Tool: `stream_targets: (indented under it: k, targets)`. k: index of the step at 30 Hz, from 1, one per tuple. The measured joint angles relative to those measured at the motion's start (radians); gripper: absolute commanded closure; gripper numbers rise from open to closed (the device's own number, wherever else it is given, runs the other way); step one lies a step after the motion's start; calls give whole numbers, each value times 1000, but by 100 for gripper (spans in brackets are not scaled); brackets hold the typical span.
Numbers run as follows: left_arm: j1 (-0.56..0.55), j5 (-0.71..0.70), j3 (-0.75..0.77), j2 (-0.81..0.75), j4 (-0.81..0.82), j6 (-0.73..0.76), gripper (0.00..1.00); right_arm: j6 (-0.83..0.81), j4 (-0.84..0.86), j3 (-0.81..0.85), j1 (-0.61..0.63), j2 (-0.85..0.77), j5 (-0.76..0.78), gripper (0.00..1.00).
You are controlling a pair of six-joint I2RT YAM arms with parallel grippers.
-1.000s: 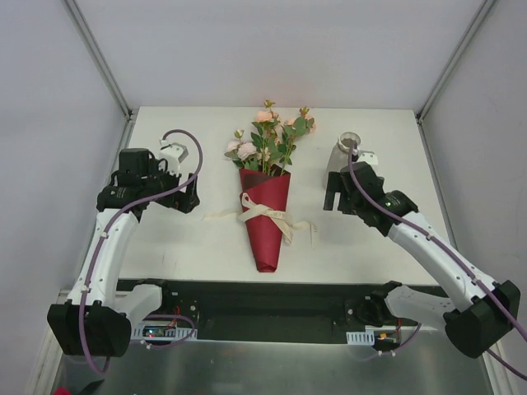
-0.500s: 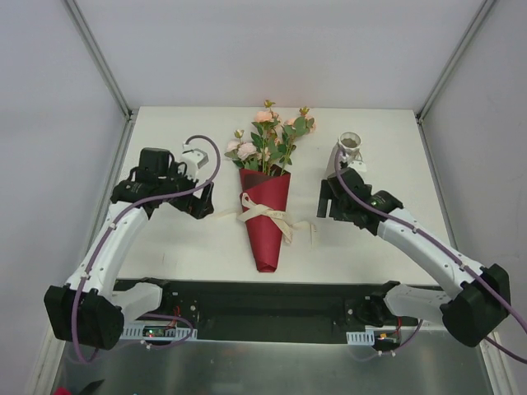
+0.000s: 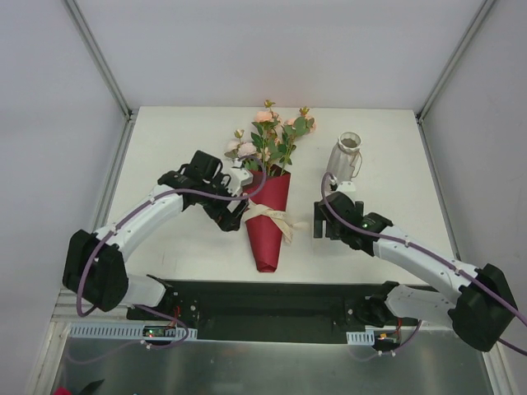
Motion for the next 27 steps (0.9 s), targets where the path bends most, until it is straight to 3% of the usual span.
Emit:
stream_targets:
  k: [10, 14, 15, 18, 20, 24, 27]
  targets:
    - [-89, -8, 91, 260, 125, 34, 5, 1, 29, -61, 7, -125, 39, 15]
    - [-89, -8, 93, 292, 162, 41, 26, 1, 37, -75, 10, -125, 42, 16]
    - [-89, -7, 93, 295, 171, 42, 36, 1, 38, -77, 11, -125, 43, 16]
    - [-89, -4, 93, 300, 193, 44, 56, 0, 45, -83, 11, -125, 45, 16]
    - [-89, 2, 93, 303, 204, 45, 59, 0, 53, -87, 11, -125, 45, 16]
    - [-89, 22, 94, 314, 214, 48, 53, -8, 83, -92, 11, -122, 44, 15]
    - [-89, 31, 93, 314, 215, 47, 72, -14, 122, -92, 11, -96, 35, 15]
